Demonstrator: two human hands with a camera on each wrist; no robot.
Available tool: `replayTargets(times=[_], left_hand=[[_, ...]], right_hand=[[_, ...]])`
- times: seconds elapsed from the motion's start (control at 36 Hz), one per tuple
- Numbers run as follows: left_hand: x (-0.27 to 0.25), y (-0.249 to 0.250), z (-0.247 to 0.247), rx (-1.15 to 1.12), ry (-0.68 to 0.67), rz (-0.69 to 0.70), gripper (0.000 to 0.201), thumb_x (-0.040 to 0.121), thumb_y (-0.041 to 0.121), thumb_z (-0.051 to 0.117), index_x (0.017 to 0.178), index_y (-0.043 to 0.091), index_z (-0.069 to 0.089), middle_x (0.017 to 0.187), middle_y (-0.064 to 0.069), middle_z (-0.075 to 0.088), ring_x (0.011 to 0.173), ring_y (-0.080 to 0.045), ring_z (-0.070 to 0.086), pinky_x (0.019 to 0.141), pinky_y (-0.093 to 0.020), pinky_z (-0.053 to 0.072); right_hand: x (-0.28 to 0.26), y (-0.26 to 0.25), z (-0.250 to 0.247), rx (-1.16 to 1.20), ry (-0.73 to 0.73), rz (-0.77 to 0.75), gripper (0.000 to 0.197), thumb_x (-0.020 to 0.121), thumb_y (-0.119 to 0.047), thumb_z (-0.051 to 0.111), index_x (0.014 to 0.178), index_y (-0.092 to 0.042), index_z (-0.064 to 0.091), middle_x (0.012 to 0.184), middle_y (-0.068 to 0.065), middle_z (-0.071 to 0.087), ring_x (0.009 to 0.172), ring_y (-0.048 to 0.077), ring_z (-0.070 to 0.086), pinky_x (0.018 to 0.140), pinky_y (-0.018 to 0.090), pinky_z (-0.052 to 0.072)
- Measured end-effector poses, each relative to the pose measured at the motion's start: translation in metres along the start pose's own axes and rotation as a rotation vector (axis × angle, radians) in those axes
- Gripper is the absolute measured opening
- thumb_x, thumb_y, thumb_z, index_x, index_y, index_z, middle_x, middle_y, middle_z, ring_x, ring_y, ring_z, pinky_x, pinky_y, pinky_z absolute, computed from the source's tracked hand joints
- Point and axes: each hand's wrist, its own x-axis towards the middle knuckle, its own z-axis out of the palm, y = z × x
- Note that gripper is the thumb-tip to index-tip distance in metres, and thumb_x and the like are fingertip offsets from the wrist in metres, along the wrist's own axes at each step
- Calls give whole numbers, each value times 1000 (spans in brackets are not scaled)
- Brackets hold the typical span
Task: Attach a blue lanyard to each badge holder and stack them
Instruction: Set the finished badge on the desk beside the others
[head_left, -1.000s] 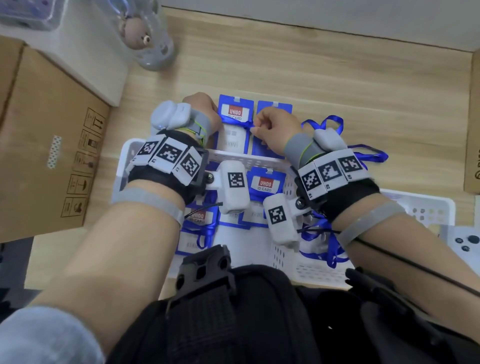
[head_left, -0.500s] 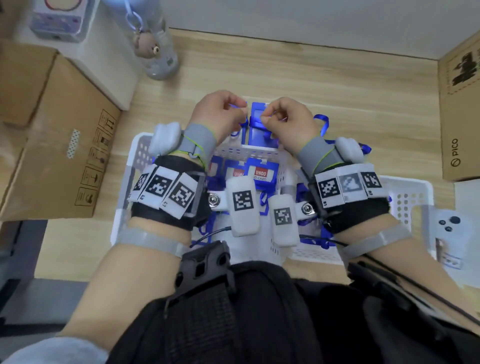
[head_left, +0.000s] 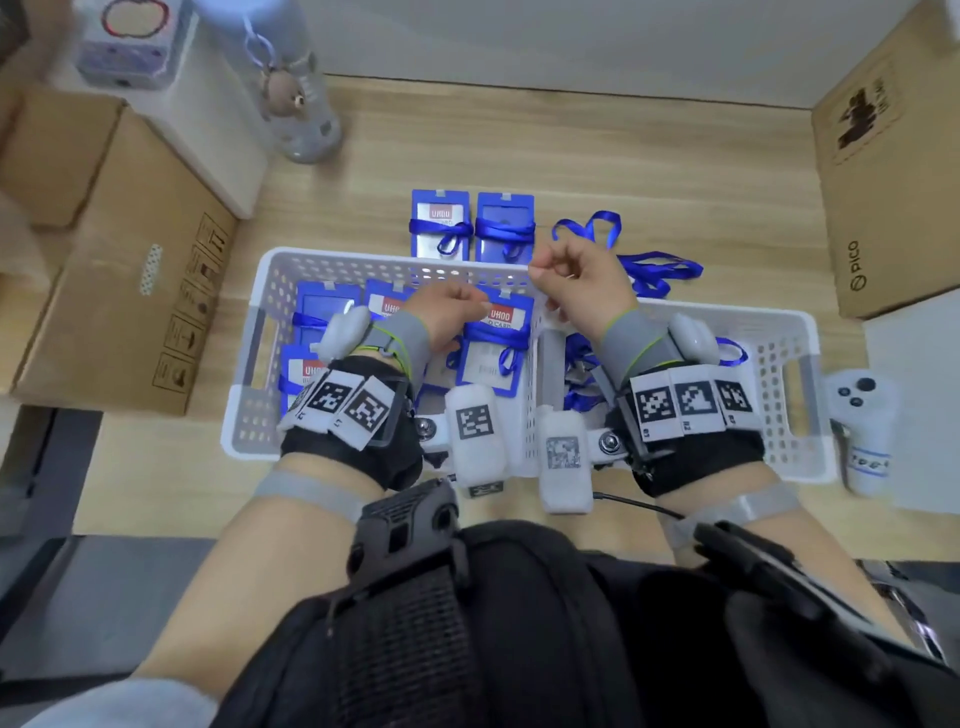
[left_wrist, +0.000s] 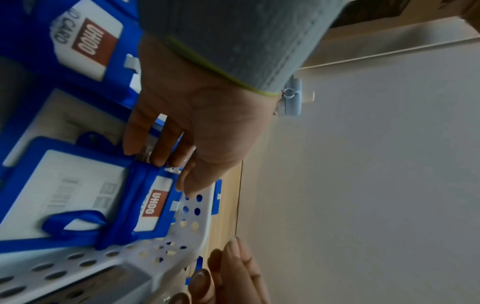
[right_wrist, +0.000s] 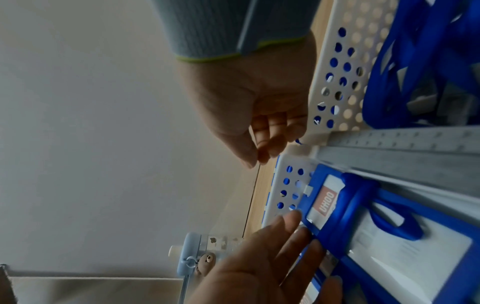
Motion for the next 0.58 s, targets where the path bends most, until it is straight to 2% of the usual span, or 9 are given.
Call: replayTargets(times=[0.08, 0.17, 0.22, 0.28, 0.36, 0.44, 0.5, 0.58], left_hand=[[-2, -2, 3, -26, 6, -2, 9, 91, 18, 56, 100, 19, 56, 79, 7, 52, 72, -6, 47, 60, -16, 40], [-5, -3, 5, -62, 4, -10, 4, 89, 14, 59, 88, 18, 57, 75, 4, 52, 66, -6, 46, 51, -11, 42], [-6, -6, 7, -81, 7, -15, 10, 88, 12, 60, 82, 18, 56, 74, 3, 52, 66, -6, 47, 52, -11, 42], [-8, -9, 9, -99, 14, -15, 7, 87, 11, 62, 91, 15, 59, 77, 3, 54, 68, -6, 47, 57, -14, 41], [-10, -11, 10, -112, 4, 7, 21, 88, 9, 61, 109, 9, 60, 88, -1, 58, 74, -7, 51, 60, -13, 43], [-14, -10, 11, -101, -27, 3, 22, 89, 12, 59, 110, 8, 62, 104, -2, 60, 93, -12, 52, 68, -15, 43], [-17, -10, 11, -90, -32, -4, 26, 88, 14, 61, 113, 6, 63, 111, -3, 61, 98, -12, 51, 66, -14, 42], [-18, -9, 12, -59, -41, -5, 31, 88, 14, 61, 118, 8, 61, 123, -3, 60, 102, -12, 50, 66, -15, 42]], right_hand=[[-7, 1, -2, 20, -14, 13, 27, 87, -4, 57, 69, -24, 51, 61, -2, 45, 50, 7, 45, 46, 12, 39], [-14, 1, -4, 43, -18, 16, 27, 88, -3, 55, 70, -22, 50, 62, 0, 44, 47, 2, 46, 43, 8, 38], [-18, 2, -4, 51, -18, 15, 26, 88, -3, 55, 70, -21, 50, 62, -1, 44, 43, -1, 45, 43, 8, 39], [-21, 4, -4, 55, -16, 16, 26, 87, -3, 55, 70, -21, 51, 62, -1, 45, 48, 5, 46, 45, 10, 40], [-23, 6, -4, 38, -11, 22, 24, 87, -5, 56, 71, -23, 52, 63, -1, 47, 48, 6, 46, 51, 17, 43], [-24, 7, -4, 30, -13, 33, 22, 87, -6, 57, 73, -23, 53, 64, -2, 49, 42, 0, 47, 50, 17, 43], [-26, 6, -4, 36, -15, 38, 21, 87, -7, 57, 74, -22, 53, 66, -1, 50, 41, 0, 48, 48, 16, 43], [-28, 5, -4, 26, -17, 45, 18, 87, -8, 57, 77, -22, 53, 67, -1, 51, 48, 6, 50, 50, 20, 43]])
